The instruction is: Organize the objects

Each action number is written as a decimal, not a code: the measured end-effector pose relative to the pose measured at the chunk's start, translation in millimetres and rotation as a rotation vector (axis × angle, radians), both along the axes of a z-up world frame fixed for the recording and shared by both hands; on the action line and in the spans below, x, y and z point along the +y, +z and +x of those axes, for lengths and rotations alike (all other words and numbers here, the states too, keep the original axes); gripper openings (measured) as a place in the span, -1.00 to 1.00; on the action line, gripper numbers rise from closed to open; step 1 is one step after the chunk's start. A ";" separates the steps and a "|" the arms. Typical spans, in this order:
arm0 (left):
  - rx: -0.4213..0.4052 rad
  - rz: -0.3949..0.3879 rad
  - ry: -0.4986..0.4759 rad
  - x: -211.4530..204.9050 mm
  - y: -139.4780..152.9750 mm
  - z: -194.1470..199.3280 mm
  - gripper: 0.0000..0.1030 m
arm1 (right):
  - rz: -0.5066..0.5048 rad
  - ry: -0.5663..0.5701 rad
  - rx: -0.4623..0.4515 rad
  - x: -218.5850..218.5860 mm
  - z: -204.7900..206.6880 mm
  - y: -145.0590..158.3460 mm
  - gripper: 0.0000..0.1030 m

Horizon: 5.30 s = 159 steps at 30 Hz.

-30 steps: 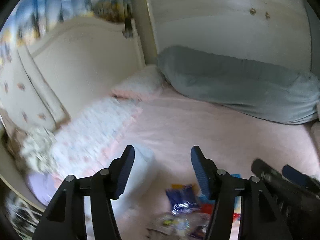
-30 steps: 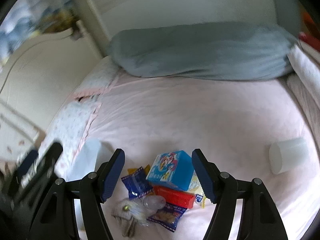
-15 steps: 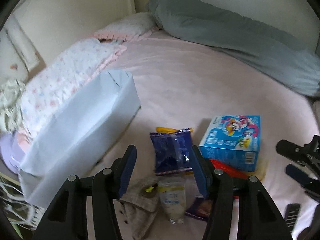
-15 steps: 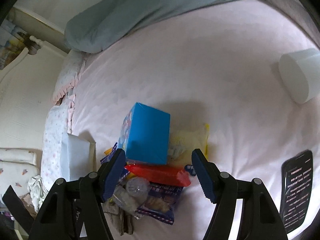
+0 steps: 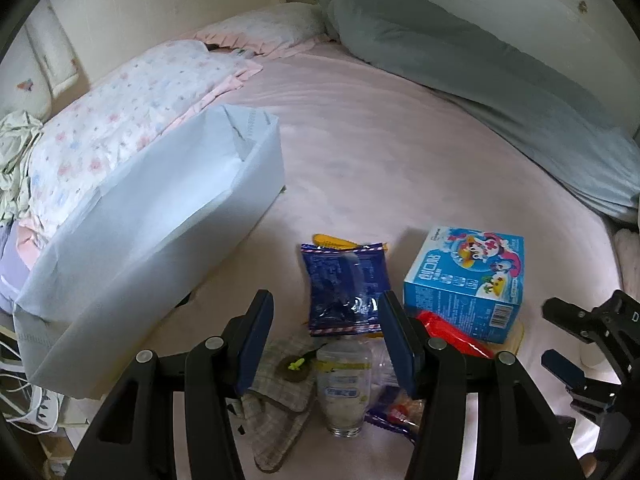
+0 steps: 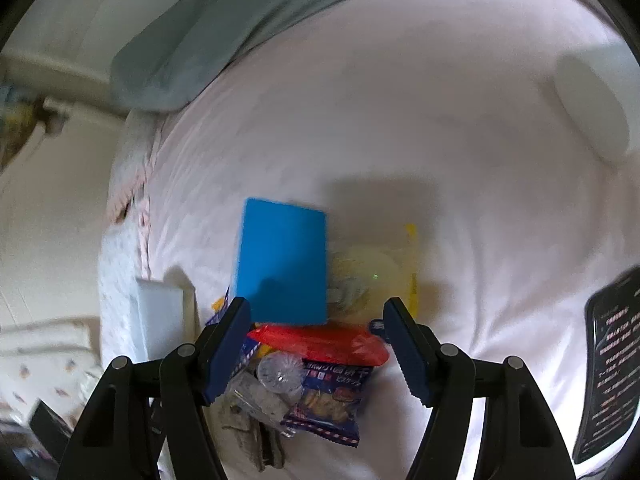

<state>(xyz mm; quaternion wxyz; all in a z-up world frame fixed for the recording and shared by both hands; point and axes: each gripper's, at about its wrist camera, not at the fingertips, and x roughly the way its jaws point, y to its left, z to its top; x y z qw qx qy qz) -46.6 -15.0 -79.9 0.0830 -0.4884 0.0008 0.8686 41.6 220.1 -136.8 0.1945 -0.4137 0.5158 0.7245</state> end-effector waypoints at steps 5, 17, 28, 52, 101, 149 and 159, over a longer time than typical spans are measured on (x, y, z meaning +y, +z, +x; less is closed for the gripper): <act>-0.008 0.023 -0.004 -5.1 1.3 1.3 0.05 | -0.071 -0.030 0.070 13.2 0.6 -13.7 0.33; 0.003 0.026 0.004 -10.1 5.9 0.8 0.05 | -0.198 0.024 0.226 15.2 -32.9 -44.3 0.33; -0.007 0.023 -0.021 -5.7 4.6 3.6 0.05 | -0.165 0.129 0.101 5.3 -64.6 -46.0 0.35; 0.415 0.098 0.294 -99.9 72.2 6.2 0.04 | 0.096 0.422 0.628 -110.0 -107.9 85.8 0.17; -0.068 0.021 0.147 -28.6 -4.9 -11.8 0.04 | 0.724 0.400 -0.210 -78.7 -62.7 -35.0 0.46; -0.067 -0.213 0.075 12.4 -5.9 9.1 0.04 | 0.724 0.429 -0.107 -62.3 -12.7 -93.9 1.00; -0.062 -0.201 0.066 10.9 -2.6 9.6 0.04 | 0.724 0.429 -0.107 -62.4 -13.4 -93.6 1.00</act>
